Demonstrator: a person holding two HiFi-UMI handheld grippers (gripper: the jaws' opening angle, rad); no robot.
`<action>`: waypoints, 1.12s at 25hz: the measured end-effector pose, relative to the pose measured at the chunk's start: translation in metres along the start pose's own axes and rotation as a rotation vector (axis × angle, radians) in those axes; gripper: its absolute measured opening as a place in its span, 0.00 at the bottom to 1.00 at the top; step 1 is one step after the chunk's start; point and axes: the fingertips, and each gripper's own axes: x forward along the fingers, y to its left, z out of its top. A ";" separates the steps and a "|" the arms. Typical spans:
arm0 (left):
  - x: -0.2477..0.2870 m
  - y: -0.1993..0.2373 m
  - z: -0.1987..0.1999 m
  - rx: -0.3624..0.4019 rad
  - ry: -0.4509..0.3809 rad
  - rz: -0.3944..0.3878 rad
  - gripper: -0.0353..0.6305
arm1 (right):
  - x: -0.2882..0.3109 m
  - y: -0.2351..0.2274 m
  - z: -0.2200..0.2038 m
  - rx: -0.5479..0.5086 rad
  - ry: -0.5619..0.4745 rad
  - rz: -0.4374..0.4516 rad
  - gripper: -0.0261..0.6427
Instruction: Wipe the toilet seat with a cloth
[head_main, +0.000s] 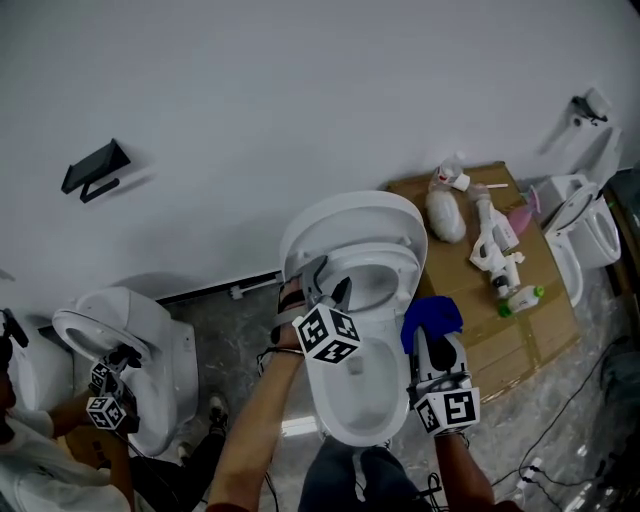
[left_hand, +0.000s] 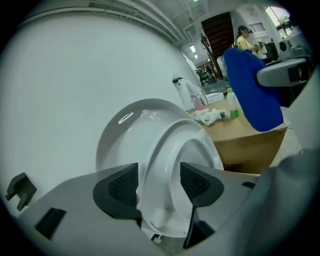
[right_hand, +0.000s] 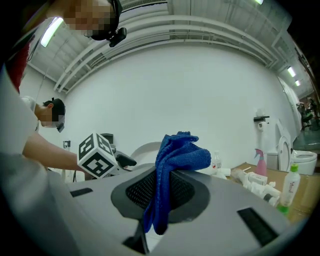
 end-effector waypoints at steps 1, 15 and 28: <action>0.004 0.002 0.004 0.021 0.009 -0.005 0.45 | -0.002 -0.003 0.000 0.002 0.002 -0.006 0.12; 0.029 0.009 0.017 0.277 0.149 -0.108 0.22 | -0.015 -0.019 -0.003 0.017 0.011 -0.043 0.12; -0.014 -0.016 0.018 0.287 0.150 -0.139 0.18 | -0.037 -0.026 0.015 0.011 -0.021 -0.059 0.12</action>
